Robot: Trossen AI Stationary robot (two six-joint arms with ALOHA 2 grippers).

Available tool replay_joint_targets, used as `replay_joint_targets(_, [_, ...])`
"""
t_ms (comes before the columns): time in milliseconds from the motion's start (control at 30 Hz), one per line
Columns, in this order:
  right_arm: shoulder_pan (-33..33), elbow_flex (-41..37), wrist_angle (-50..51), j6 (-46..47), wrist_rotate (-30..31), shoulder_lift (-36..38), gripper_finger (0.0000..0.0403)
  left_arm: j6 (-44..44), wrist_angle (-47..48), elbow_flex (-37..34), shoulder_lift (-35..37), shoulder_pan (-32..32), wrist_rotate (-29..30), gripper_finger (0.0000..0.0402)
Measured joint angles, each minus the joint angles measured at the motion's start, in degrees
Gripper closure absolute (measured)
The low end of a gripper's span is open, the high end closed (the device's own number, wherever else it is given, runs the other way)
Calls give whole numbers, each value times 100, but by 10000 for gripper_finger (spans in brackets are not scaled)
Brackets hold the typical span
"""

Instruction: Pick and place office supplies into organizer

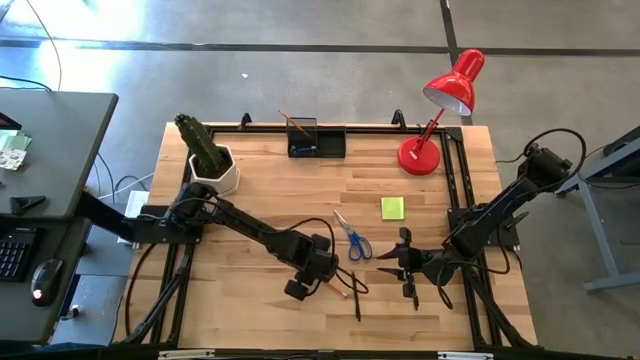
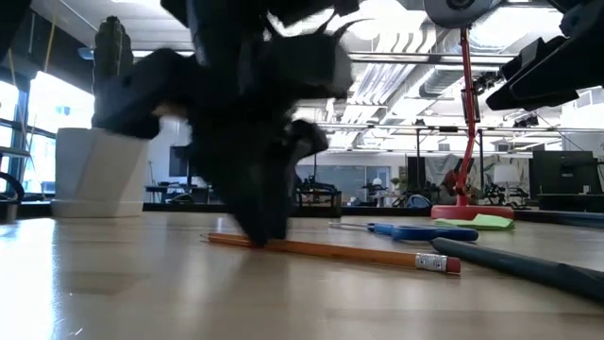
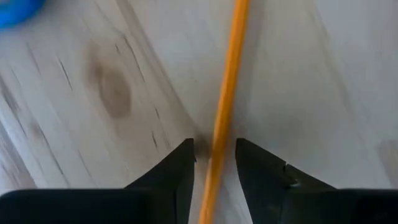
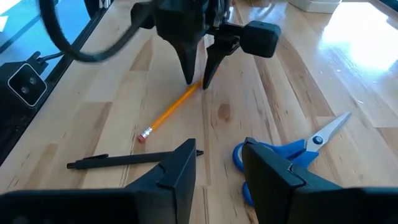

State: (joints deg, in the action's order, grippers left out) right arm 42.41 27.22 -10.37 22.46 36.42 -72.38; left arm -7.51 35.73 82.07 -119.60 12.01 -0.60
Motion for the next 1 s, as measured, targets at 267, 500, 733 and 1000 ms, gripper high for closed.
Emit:
replay_joint_targets(267, [-2,0,7,3,0,0,279,-7,97,27,-62,2,22,338])
replay_joint_targets(500, [0,0,-5,4,0,0,279,-24,154,27,-76,18,33,361])
replay_joint_targets(733, [-2,0,-4,4,0,0,279,18,156,35,-117,49,86,359])
replay_joint_targets(1000, [-2,0,0,22,-9,0,279,-91,524,314,-172,42,127,380])
